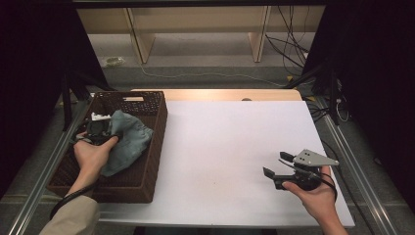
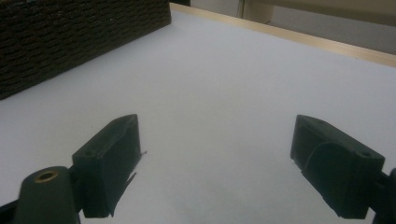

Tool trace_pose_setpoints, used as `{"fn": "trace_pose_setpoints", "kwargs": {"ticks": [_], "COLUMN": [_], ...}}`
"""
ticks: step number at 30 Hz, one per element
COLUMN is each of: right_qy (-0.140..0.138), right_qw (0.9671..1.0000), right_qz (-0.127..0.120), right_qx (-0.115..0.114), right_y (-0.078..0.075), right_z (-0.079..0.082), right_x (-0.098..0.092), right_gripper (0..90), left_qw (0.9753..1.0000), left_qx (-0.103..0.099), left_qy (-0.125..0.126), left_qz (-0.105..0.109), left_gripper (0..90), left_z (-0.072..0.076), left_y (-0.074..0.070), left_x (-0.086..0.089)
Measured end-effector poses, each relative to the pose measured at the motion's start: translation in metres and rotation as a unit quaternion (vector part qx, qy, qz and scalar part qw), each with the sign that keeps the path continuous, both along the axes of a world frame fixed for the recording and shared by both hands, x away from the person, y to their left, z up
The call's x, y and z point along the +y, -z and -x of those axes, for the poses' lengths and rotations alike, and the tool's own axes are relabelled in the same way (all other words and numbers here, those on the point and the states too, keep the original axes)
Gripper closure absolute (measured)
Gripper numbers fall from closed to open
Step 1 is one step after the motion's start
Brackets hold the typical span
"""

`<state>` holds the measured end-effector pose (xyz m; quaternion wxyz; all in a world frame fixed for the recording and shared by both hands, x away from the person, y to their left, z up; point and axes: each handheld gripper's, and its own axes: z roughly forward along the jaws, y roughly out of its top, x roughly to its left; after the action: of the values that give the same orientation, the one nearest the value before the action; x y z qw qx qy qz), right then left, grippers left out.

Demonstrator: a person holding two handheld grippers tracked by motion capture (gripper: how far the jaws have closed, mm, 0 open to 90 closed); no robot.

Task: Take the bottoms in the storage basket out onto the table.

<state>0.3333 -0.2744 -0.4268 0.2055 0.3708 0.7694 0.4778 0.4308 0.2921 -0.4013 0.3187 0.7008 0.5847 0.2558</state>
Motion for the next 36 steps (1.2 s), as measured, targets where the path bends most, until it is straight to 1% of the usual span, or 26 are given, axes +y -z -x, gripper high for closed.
{"fn": "trace_pose_setpoints", "kwargs": {"ticks": [5,8,9,10,12,14,16,17,18,19,20,22,29,36], "right_qy": [-0.001,0.000,0.000,0.000,0.000,-0.002,-0.002,-0.002,-0.001,-0.001,-0.001,-0.001,-0.001,-0.002], "right_qw": [1.0000,1.0000,1.0000,1.0000,1.0000,1.0000,1.0000,1.0000,1.0000,1.0000,1.0000,1.0000,0.9999,0.9999], "right_qz": [-0.001,-0.002,-0.002,-0.005,-0.004,-0.005,-0.006,-0.006,-0.006,-0.006,-0.006,-0.007,-0.009,-0.011], "right_qx": [-0.001,-0.001,-0.001,-0.002,-0.002,-0.005,-0.007,-0.007,-0.005,-0.005,-0.005,-0.006,-0.006,-0.008], "right_y": [0.000,0.000,0.000,0.000,0.000,0.000,-0.001,-0.001,-0.001,-0.001,-0.001,-0.001,-0.001,-0.001], "right_z": [0.000,0.000,0.000,0.000,0.000,0.000,0.000,0.000,0.000,0.000,0.000,0.000,0.000,0.000], "right_x": [0.000,0.000,0.000,0.000,-0.001,-0.001,-0.001,-0.001,-0.001,-0.001,-0.001,-0.001,-0.002,-0.002], "right_gripper": [17.3,17.3,17.3,17.4,17.6,17.7,17.8,17.7,17.8,17.8,17.7,17.7,17.8,17.7], "left_qw": [0.9997,0.9995,0.9995,0.9992,0.9990,0.9988,0.9981,0.9981,0.9977,0.9977,0.9973,0.9971,0.9947,0.9934], "left_qx": [-0.017,-0.025,-0.025,-0.033,-0.039,-0.041,-0.052,-0.052,-0.057,-0.057,-0.063,-0.067,-0.093,-0.106], "left_qy": [0.015,0.018,0.018,0.020,0.021,0.022,0.025,0.025,0.027,0.027,0.027,0.029,0.028,0.028], "left_qz": [-0.002,0.004,0.004,0.008,0.011,0.013,0.022,0.022,0.024,0.024,0.025,0.023,0.032,0.035], "left_gripper": [75.6,75.6,75.6,75.6,75.6,75.6,75.6,75.7,75.6,75.6,75.7,75.7,75.7,75.7], "left_z": [0.003,0.005,0.005,0.006,0.006,0.007,0.007,0.007,0.008,0.008,0.009,0.009,0.012,0.015], "left_y": [-0.005,-0.008,-0.008,-0.010,-0.011,-0.012,-0.014,-0.014,-0.015,-0.015,-0.016,-0.018,-0.024,-0.029], "left_x": [-0.003,-0.003,-0.003,-0.003,-0.002,-0.002,-0.001,-0.001,-0.001,-0.001,-0.001,-0.001,0.000,0.001]}}
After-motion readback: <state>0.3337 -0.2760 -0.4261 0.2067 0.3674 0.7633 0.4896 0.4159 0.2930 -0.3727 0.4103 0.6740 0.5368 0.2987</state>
